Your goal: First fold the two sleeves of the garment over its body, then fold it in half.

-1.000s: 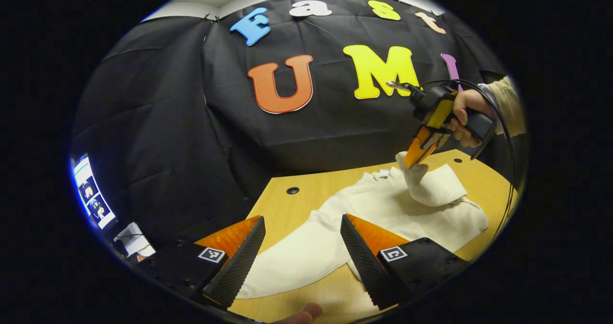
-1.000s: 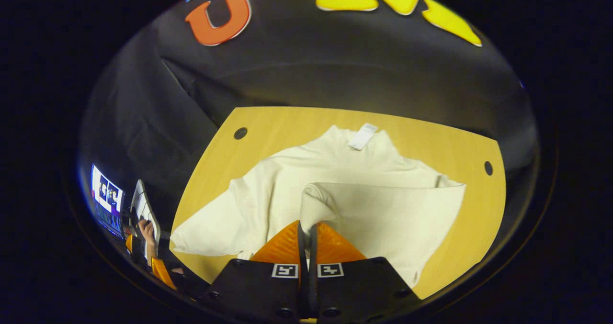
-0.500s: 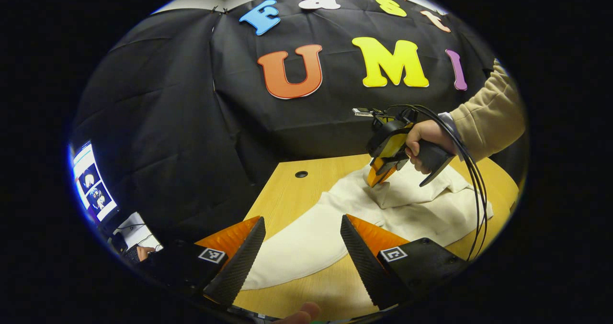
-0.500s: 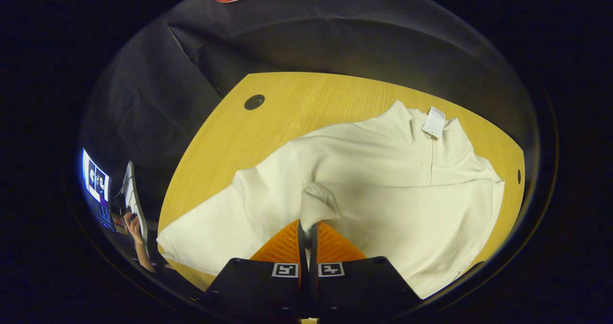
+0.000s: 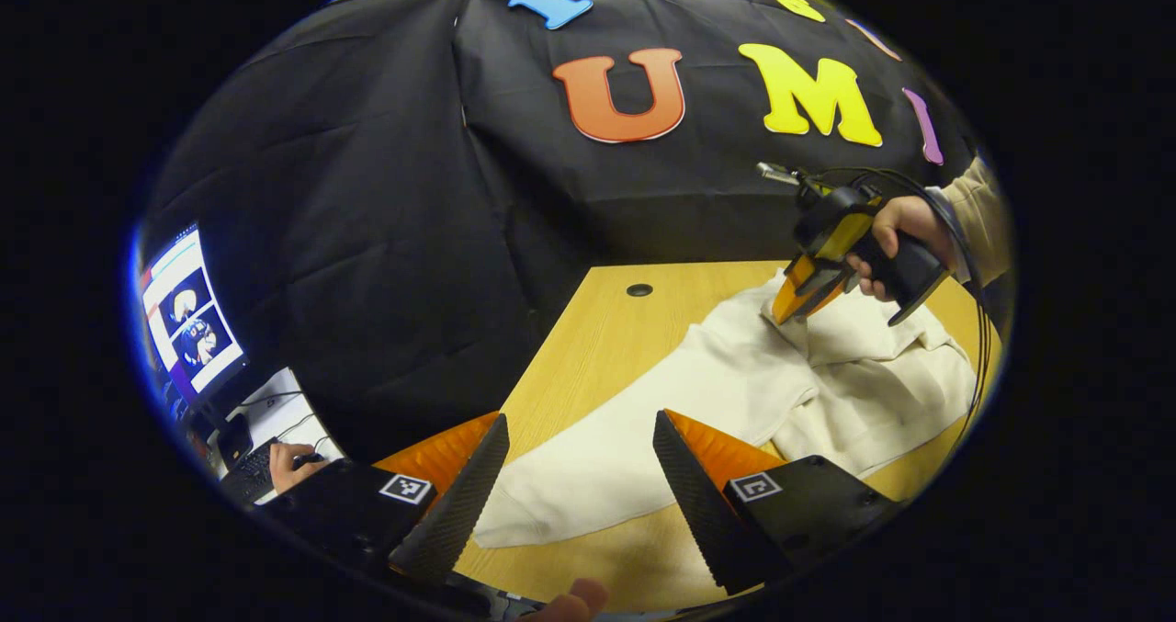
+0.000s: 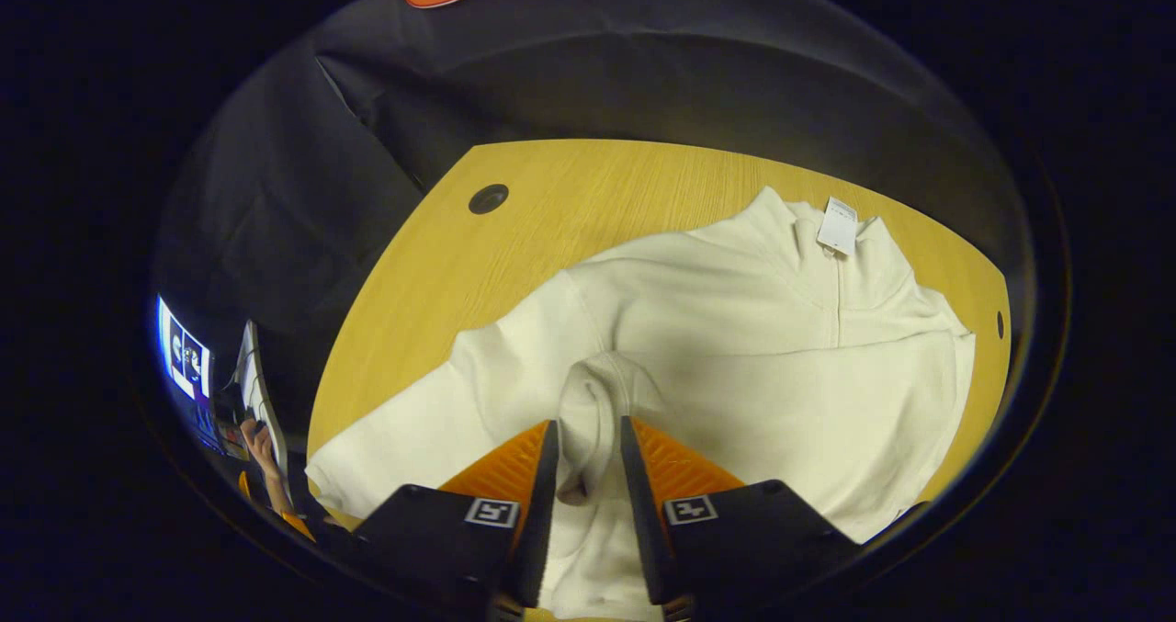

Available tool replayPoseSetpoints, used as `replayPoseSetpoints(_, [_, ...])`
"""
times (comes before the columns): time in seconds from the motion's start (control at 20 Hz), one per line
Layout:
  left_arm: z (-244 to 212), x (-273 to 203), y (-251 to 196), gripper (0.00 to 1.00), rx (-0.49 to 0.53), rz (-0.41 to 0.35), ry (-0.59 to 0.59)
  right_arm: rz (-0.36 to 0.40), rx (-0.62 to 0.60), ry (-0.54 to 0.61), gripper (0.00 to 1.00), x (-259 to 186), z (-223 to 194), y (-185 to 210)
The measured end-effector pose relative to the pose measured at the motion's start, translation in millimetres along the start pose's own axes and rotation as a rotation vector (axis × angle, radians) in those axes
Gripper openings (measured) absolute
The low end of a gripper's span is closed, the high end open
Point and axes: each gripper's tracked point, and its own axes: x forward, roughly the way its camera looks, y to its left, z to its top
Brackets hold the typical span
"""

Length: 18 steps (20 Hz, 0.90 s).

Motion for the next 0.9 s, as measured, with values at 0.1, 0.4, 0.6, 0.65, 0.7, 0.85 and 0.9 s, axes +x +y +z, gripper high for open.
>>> replayPoseSetpoints(0.1, [-15,3,15,1.0,-0.025,0.045,0.037,-0.01,-0.01,-0.015,0.7,-21,-2,-5])
replayPoseSetpoints(0.4, [-65,5,51,1.0,-0.152,0.186,0.193,0.029,0.004,-0.083,0.99,-104,-20,-27])
replayPoseSetpoints(0.6, [-100,7,63,1.0,-0.265,0.254,0.309,0.021,-0.037,-0.119,0.99,-163,-65,-64])
replayPoseSetpoints(0.65, [-108,9,63,1.0,-0.301,0.263,0.339,0.011,-0.05,-0.12,0.99,-175,-80,-74])
replayPoseSetpoints(0.7, [-116,11,63,1.0,-0.338,0.277,0.365,0.008,-0.052,-0.12,0.99,-186,-95,-82])
replayPoseSetpoints(0.85, [-135,24,65,1.0,-0.438,0.29,0.435,-0.016,-0.031,-0.121,0.96,-212,-136,-104])
replayPoseSetpoints(0.9, [-141,27,68,1.0,-0.454,0.304,0.464,-0.029,-0.016,-0.118,0.99,-217,-147,-111])
